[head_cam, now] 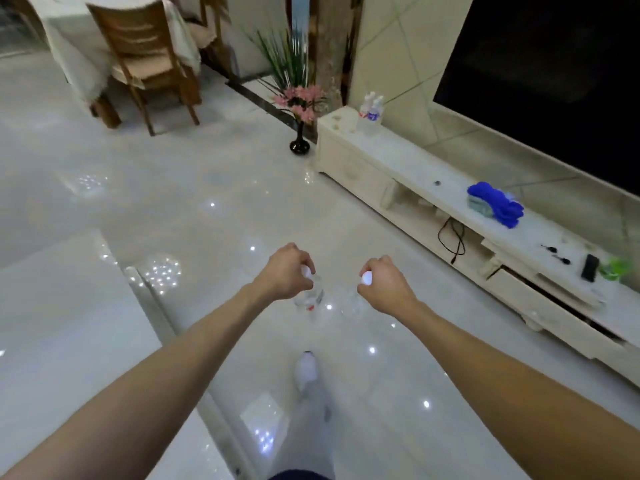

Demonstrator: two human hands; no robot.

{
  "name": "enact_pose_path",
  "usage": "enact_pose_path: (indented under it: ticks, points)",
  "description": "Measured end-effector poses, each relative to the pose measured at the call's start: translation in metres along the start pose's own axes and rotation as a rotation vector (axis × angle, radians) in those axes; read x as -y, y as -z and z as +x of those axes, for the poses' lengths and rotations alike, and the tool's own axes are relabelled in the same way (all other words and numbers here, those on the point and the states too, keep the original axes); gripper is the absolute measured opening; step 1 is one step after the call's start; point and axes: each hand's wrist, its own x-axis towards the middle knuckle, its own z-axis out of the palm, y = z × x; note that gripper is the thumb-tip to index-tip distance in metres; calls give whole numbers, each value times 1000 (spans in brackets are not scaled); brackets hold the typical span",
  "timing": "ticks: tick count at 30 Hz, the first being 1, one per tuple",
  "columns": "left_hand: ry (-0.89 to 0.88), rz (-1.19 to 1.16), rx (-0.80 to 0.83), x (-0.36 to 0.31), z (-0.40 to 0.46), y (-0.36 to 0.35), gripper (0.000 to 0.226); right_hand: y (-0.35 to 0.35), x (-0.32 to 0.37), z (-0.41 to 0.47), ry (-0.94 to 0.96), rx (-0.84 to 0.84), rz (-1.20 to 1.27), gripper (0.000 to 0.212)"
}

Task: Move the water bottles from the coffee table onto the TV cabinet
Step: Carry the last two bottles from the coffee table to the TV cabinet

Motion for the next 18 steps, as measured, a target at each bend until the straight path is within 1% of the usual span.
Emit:
enact_pose_path:
  ticks: [4,8,13,18]
  points:
    - [64,-18,32,29,107,16,23,11,15,112,55,41,-12,26]
    - [104,-37,76,55,207,49,23,28,36,213,28,73,2,25]
    - [54,-18,94,66,327,102,24,61,57,326,-10,51,43,26]
    - [18,-1,97,69,458,129,25,87,56,451,-24,17,96,27]
